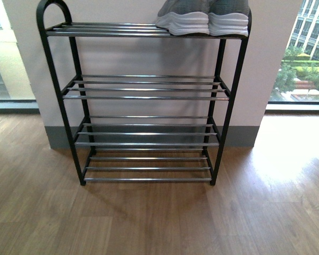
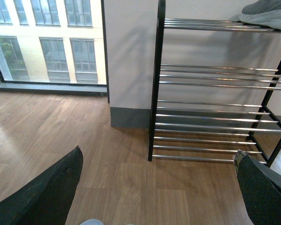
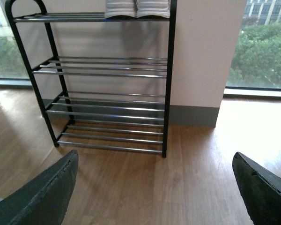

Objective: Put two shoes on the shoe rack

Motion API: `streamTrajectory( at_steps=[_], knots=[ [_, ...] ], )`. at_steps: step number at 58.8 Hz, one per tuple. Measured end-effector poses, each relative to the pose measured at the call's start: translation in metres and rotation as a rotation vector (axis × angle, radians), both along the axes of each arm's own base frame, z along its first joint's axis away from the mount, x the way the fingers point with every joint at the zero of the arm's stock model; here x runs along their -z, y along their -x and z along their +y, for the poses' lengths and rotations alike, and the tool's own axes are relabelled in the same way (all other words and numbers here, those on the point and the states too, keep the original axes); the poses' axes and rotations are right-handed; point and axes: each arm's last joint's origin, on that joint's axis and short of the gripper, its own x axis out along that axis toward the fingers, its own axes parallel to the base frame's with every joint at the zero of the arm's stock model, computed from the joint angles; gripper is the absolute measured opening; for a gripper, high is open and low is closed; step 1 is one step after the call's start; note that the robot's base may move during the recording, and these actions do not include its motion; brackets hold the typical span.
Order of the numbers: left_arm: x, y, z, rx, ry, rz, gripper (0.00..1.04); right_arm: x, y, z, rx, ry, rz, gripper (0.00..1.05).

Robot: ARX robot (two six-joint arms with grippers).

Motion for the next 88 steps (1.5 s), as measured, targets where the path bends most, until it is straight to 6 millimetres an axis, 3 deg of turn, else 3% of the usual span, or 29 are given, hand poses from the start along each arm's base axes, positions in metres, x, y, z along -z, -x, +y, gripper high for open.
streamTrajectory(
  at_steps=[88],
  knots=[
    [0.0, 0.0, 0.0001, -0.002, 0.0, 0.0, 0.95, 0.0002, 0.0, 0.0001, -0.003, 0.0, 0.002, 0.95]
  ],
)
